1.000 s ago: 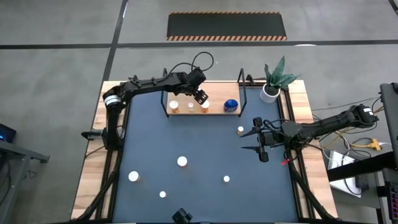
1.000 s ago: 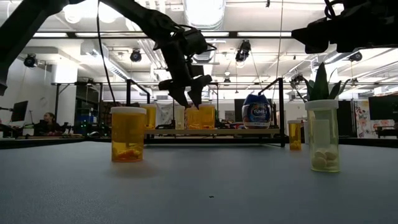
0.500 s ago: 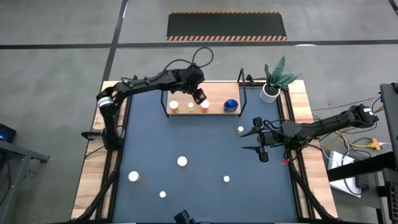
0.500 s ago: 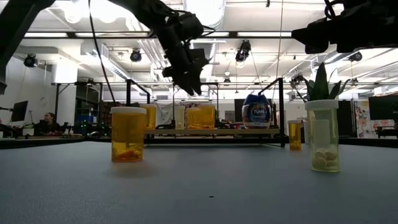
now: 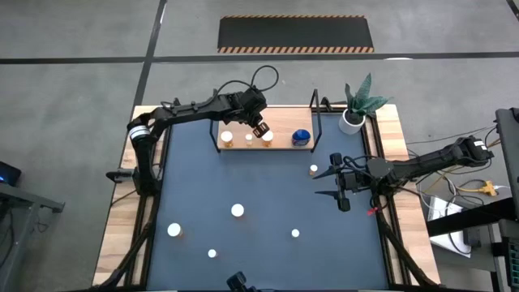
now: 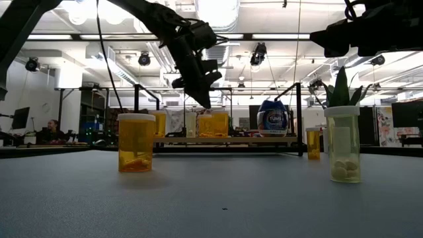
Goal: Pick and place medicine bottles onto shelf by color
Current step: Put the orange pill bottle on the shelf
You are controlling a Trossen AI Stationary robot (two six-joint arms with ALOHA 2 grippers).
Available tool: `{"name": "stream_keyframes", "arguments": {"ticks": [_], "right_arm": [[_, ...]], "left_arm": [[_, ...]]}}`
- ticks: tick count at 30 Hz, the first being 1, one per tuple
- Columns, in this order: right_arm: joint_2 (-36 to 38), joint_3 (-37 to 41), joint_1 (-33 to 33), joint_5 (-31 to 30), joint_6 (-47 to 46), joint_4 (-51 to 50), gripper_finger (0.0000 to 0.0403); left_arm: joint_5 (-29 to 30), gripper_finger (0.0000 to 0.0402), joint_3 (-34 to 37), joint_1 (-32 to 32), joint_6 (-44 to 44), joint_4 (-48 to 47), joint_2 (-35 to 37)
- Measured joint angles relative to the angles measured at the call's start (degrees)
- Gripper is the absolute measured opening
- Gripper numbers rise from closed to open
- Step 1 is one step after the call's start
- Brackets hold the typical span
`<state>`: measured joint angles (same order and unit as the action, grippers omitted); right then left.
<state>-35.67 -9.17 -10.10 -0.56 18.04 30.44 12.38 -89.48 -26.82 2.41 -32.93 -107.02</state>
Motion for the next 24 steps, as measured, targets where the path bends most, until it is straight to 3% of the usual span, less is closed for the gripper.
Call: {"name": "stream_keyframes", "arguments": {"ticks": [24], "right_arm": [[0.01, 0.00, 0.00, 0.00, 0.02, 0.02, 0.0203]], "left_arm": [[-2.64, 0.0026, 5.85, 0.39, 1.73, 10.88, -0.09]]}}
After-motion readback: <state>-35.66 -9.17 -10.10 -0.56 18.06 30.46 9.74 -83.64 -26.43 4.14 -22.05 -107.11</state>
